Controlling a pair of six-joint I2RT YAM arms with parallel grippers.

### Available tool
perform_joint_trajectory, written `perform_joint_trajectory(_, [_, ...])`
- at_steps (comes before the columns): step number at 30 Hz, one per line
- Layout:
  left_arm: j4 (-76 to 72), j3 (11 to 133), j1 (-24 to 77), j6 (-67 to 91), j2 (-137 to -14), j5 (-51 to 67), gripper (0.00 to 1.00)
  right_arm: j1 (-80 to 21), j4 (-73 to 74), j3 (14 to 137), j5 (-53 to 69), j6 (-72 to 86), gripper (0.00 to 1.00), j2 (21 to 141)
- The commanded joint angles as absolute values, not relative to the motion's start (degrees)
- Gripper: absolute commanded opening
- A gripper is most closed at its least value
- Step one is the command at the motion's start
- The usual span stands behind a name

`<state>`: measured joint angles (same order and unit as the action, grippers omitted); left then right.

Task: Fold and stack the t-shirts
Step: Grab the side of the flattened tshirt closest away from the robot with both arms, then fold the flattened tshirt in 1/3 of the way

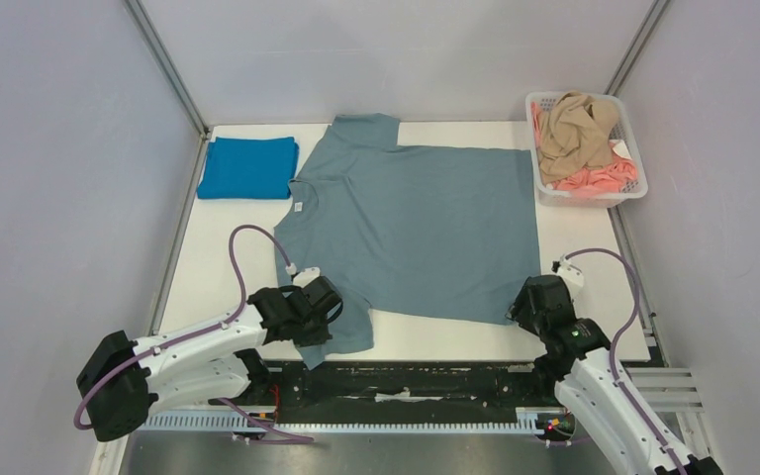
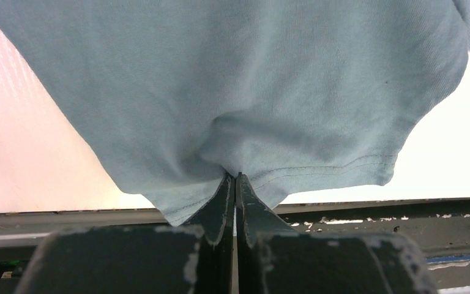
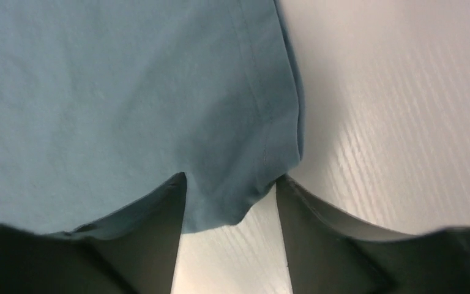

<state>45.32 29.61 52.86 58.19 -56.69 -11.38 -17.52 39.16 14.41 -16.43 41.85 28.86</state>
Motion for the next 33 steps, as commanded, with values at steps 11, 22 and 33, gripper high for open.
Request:
perform_joint_trajectory(11, [46.5, 36.3, 52.9, 55.2, -56.4, -17.9, 0.02, -17.6, 33.7, 16.2, -18.0, 38.6, 0.00, 31.7])
perform_joint_trajectory(22, [44.4, 48.2, 44.3, 46.0, -63.5, -17.1, 0.02, -17.6, 26.1, 23.8, -18.9, 33.0, 0.00, 39.5])
perform_joint_trajectory(33, [36.3, 59.3, 32.3, 41.5, -73.5, -14.5, 0.02, -16.2, 15.4, 29.3, -22.5, 31.7, 0.00, 50.5])
